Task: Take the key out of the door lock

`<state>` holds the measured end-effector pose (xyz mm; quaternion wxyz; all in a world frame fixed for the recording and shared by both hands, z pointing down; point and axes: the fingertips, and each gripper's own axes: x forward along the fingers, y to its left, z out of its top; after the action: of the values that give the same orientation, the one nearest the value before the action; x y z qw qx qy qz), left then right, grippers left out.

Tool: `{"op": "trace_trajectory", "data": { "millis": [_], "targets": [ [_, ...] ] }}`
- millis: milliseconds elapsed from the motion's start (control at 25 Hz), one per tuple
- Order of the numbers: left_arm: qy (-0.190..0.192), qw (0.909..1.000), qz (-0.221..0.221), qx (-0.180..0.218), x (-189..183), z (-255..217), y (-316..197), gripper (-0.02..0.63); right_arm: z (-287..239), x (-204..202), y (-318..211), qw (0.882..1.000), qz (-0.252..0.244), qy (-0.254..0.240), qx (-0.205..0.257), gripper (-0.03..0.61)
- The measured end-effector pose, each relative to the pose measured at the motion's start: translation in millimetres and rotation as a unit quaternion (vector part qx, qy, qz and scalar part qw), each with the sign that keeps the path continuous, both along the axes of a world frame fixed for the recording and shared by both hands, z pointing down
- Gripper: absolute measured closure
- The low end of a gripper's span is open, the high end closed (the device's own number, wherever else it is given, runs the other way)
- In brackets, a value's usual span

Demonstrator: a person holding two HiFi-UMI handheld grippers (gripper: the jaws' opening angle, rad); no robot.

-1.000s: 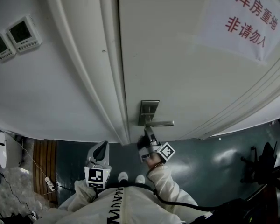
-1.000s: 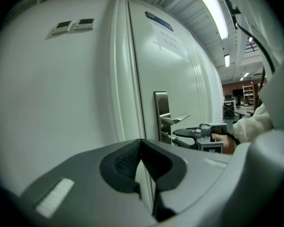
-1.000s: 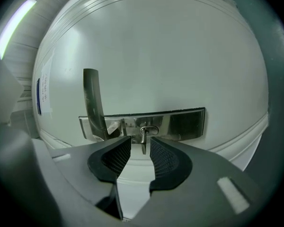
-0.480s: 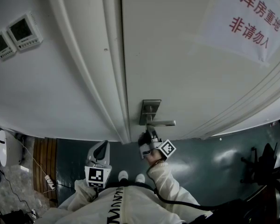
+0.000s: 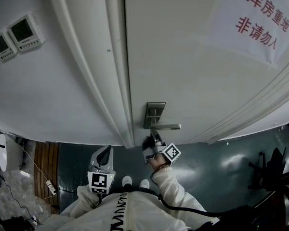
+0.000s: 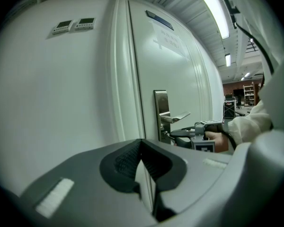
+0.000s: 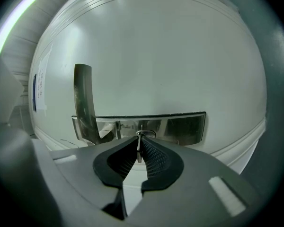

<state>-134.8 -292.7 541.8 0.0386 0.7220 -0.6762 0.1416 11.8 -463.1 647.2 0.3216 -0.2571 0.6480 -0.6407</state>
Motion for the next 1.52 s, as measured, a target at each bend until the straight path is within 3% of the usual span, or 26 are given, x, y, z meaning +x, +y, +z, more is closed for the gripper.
{"op": "trace_trajectory", "data": {
  "millis": [440, 1280, 1520],
  "targets": [
    [-0.004, 1.0000, 0.000, 0.003, 4, -2, 4, 0.614, 0, 3, 4, 1.000, 0.004, 0.013, -0.004, 0.554],
    [-0.003, 0.9997, 0.022, 0.008, 25, -3, 8, 0.614, 6, 31, 64, 1.000, -0.005, 0.024, 0.001, 0.555],
    [0.000, 0.9996, 0.027, 0.009, 27, -2, 8, 0.614, -4, 30, 75, 0.998, -0.020, 0.057, 0.031, 0.554]
  ]
}}
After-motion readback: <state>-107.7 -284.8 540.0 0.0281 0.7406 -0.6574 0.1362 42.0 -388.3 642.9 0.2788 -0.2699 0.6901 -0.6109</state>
